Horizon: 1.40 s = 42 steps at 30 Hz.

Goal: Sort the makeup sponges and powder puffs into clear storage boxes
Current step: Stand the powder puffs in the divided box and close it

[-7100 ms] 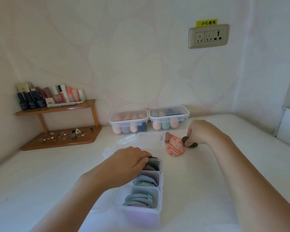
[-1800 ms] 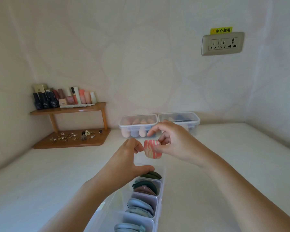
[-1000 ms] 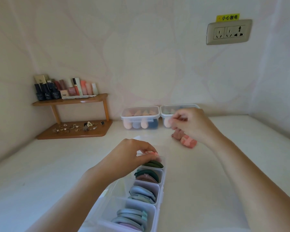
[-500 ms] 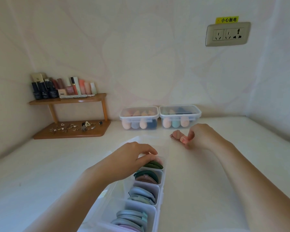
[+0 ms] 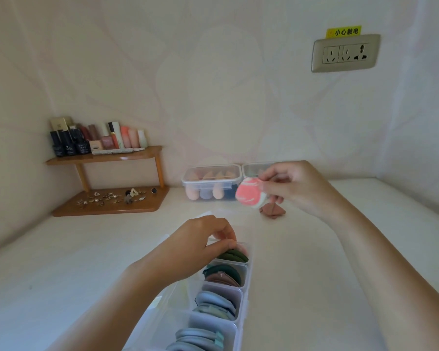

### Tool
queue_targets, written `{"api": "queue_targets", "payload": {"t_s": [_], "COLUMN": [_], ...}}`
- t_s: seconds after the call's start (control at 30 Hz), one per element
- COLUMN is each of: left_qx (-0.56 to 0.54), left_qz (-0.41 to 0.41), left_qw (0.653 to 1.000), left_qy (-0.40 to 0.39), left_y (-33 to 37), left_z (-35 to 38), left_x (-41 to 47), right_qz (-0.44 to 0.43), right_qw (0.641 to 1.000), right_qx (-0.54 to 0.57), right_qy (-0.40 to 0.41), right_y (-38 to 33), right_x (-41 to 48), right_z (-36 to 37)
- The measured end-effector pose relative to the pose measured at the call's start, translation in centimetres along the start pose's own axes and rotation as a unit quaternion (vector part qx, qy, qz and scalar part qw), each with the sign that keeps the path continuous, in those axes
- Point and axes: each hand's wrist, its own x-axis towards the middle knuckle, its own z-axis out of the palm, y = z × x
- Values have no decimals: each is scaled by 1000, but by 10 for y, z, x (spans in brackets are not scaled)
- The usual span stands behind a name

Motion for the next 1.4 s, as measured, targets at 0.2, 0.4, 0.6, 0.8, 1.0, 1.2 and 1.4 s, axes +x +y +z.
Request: {"api": "queue_targets", "payload": {"t_s": [0.2,0.4,0.6,0.8,1.0,1.2,1.4], "left_qx": [-19,-26,-36,-22,29,45,35], "left_qz": [0,-8,-17,-19,3,-4,-13], "left_qw": [1000,999,998,998,998,999,999], "left_qy": [23,26,38,49,55,29,24], "left_y": [-1,1,2,1,-1,3,4], "left_z": [1,0,-2,-1,0,-2,-2], "left_x": [0,-1,0,1,2,3,2], "right_qz": [-26,-26,-41,-39,-12,9,79], "right_qw": [994,988,960,934,932,958,990], "right_qx": [-61,-115,-243,-323,-313,-205,-107], "right_qy": [-84,-100,-130,-146,-184,-202,54], "right_y": [-3,1,0,1,5,-6,33], "right_x": [-8,-10,-15,-17,-15,-14,14], "right_z": [26,32,38,47,46,27,-8]}}
